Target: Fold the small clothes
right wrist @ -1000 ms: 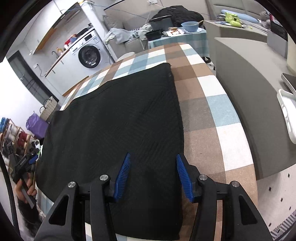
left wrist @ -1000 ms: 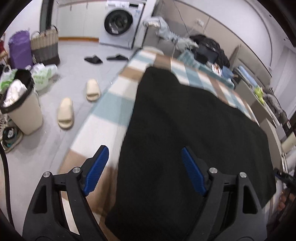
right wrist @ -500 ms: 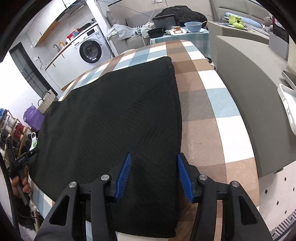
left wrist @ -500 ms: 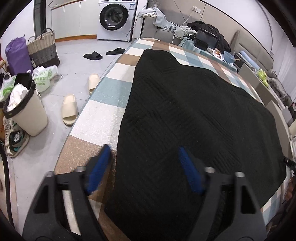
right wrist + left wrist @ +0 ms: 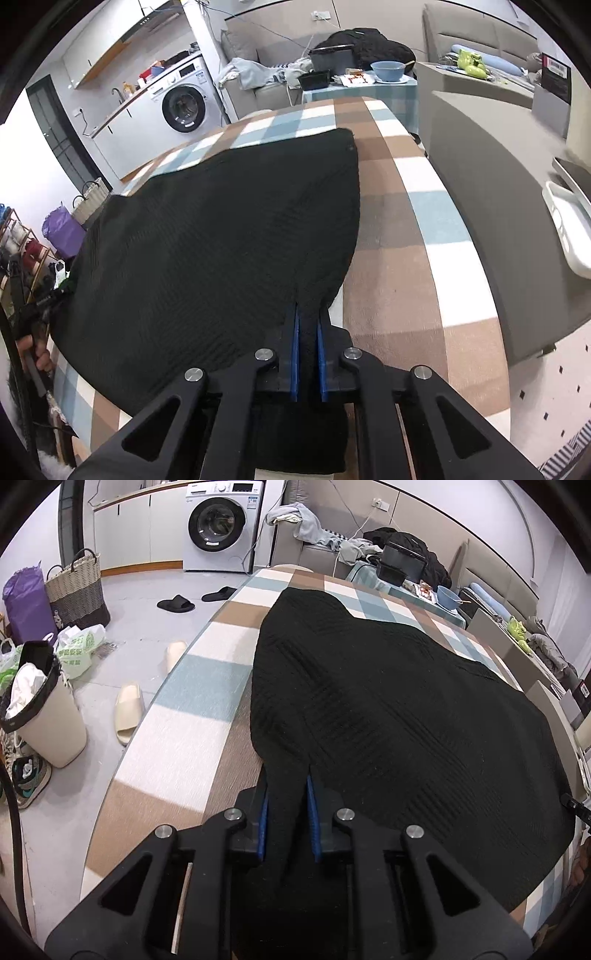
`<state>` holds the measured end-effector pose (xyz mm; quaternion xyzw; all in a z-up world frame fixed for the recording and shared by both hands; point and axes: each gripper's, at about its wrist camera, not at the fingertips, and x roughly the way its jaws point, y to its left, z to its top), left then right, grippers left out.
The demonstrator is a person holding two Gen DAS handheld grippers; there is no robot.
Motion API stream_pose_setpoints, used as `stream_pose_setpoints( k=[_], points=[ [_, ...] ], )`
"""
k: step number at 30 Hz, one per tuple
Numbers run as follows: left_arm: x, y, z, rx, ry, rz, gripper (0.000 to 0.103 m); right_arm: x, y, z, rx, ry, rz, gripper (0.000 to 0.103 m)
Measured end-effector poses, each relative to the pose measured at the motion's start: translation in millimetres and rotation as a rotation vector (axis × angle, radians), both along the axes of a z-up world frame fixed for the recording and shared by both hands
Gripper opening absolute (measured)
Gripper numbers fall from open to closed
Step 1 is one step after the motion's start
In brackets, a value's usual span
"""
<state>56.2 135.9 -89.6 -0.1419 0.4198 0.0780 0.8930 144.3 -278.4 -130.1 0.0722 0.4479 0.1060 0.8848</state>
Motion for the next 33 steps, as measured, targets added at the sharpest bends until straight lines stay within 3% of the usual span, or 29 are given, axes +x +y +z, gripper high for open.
stream_pose_setpoints(
  k=[8, 13, 15, 16, 17, 19, 21, 22, 25, 32, 33],
  points=[
    [-8.0, 13.5, 2.4, -0.042, -0.031, 0.005, 0.015, -7.5, 1.5, 3.7, -0.02, -0.03, -0.068, 0.011],
    [-30.1, 15.7, 9.7, -0.044, -0.062, 0.032, 0.015, -20.1, -0.2, 14.9, 0.008, -0.082, -0.079, 0.026],
    [-39.7, 17.0, 12.7, -0.054, -0.073, 0.033, 0.015, -29.0, -0.3, 21.6, 0.021, -0.112, -0.074, 0.04],
    [-44.9, 18.5, 14.8, -0.06, -0.077, 0.039, 0.015, -33.4, 0.5, 25.6, 0.028, -0.132, -0.07, 0.041],
    [-47.8, 18.2, 16.9, -0.064, -0.08, 0.046, 0.017, -38.3, 1.1, 30.1, 0.034, -0.152, -0.066, 0.042],
    [-57.8, 20.1, 19.2, -0.088, -0.085, 0.06, 0.031, -43.6, 3.2, 35.1, 0.046, -0.169, -0.055, 0.049],
    [-67.9, 17.2, 19.9, -0.117, -0.091, 0.068, 0.044, -47.9, 6.4, 37.0, 0.056, -0.175, -0.04, 0.061],
    [-73.2, 16.8, 21.0, -0.133, -0.098, 0.077, 0.051, -48.9, 9.0, 36.8, 0.054, -0.164, -0.03, 0.062],
    [-86.4, 11.1, 24.7, -0.14, -0.116, 0.079, 0.054, -47.9, 16.4, 29.4, 0.046, -0.123, -0.005, 0.062],
    [-100.0, -9.8, 27.7, -0.042, -0.102, 0.02, 0.059, -47.9, 0.0, 6.3, 0.041, -0.055, -0.057, 0.061],
    [-99.7, -10.0, 24.3, -0.034, -0.086, 0.023, 0.059, -47.4, -1.3, 1.6, 0.035, -0.044, -0.06, 0.057]
  ],
)
